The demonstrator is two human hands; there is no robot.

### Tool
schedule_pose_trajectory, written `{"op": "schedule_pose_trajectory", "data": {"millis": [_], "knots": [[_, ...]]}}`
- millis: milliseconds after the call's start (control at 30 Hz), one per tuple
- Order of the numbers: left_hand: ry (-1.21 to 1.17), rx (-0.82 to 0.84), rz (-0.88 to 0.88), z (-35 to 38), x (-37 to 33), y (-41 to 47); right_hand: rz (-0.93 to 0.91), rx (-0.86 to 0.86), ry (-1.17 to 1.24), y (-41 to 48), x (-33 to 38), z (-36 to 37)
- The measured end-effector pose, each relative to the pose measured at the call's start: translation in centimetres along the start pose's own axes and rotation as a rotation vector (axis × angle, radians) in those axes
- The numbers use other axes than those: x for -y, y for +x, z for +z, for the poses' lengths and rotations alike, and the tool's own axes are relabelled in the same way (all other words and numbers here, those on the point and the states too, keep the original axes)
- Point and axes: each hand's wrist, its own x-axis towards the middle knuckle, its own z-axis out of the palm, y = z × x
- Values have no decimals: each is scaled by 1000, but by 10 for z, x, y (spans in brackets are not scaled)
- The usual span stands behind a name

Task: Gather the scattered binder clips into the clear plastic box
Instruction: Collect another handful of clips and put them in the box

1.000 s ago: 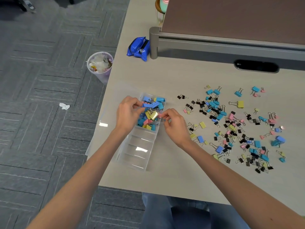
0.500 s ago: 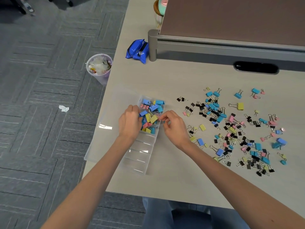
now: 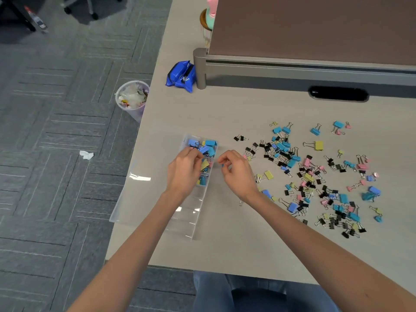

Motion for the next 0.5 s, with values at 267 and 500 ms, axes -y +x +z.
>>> {"op": "schedule_pose_trajectory", "data": {"millis": [267, 500], "knots": [[-147, 74, 55, 45, -71, -1, 90, -120, 29, -9, -38, -53], [-204, 214, 96, 98, -133, 4, 218, -235, 2, -31, -95, -111]]}}
